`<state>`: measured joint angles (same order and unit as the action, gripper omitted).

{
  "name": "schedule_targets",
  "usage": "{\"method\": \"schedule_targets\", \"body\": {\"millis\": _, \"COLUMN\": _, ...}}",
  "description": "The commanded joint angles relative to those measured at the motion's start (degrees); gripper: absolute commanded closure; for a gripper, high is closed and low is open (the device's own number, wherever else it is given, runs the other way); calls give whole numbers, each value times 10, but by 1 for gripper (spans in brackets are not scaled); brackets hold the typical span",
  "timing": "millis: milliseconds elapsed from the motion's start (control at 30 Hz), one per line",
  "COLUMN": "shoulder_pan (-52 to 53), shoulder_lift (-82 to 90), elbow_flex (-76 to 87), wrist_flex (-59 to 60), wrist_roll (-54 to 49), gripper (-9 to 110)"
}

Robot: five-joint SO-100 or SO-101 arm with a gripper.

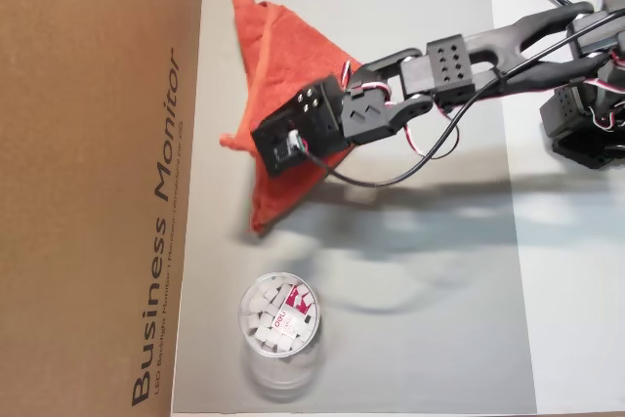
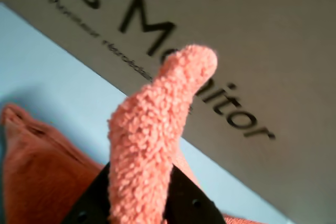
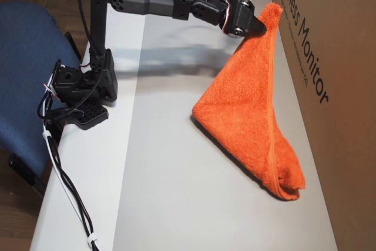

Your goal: Fold the blanket.

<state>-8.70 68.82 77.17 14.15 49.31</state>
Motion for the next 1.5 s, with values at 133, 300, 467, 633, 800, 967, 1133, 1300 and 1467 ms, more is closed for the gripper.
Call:
{"method": "schedule_targets", "body": {"millis": 133, "shoulder_pan": -24, "shoulder_lift": -53, "elbow_flex": -74, "wrist_flex": -12, "wrist_roll": -86, "gripper": 101}}
{"method": "schedule_targets", "body": {"millis": 300, "shoulder_pan": -36, "shoulder_lift": -75, "elbow_flex": -75, "wrist_flex": -12, "wrist_roll": -142, "gripper": 101}}
{"method": "schedule_targets", "body": {"millis": 467, "shoulder_pan": -59, "shoulder_lift": -92, "elbow_flex": -76, "wrist_flex": -12, "wrist_roll": -192, "gripper": 101}}
{"method": "schedule_targets", "body": {"millis": 633, "shoulder_pan": -76, "shoulder_lift": -109, "elbow_flex": -76, "wrist_flex": -12, "wrist_roll": -200, "gripper": 101}}
{"method": "schedule_targets", "body": {"millis": 800, "shoulder_pan": -86, "shoulder_lift": -135, "elbow_flex": -90, "wrist_flex": -12, "wrist_roll": -214, "gripper": 101}}
{"method": "schedule_targets", "body": {"millis": 967, "shoulder_pan": -95, "shoulder_lift": -161, "elbow_flex": -110, "wrist_flex": -12, "wrist_roll": -214, "gripper": 101}}
{"method": "schedule_targets", "body": {"millis": 1133, "shoulder_pan": -105, "shoulder_lift": -173, "elbow_flex": -114, "wrist_flex": -12, "wrist_roll": -214, "gripper": 101}}
{"method": "schedule_targets", "body": {"millis": 1300, "shoulder_pan": -108, "shoulder_lift": -181, "elbow_flex": -108, "wrist_flex": -11, "wrist_roll": -208, "gripper": 96}}
{"method": "schedule_targets", "body": {"millis": 1467, "shoulder_pan": -108, "shoulder_lift": -181, "elbow_flex": -104, "wrist_flex": -5, "wrist_roll": -206, "gripper": 90}}
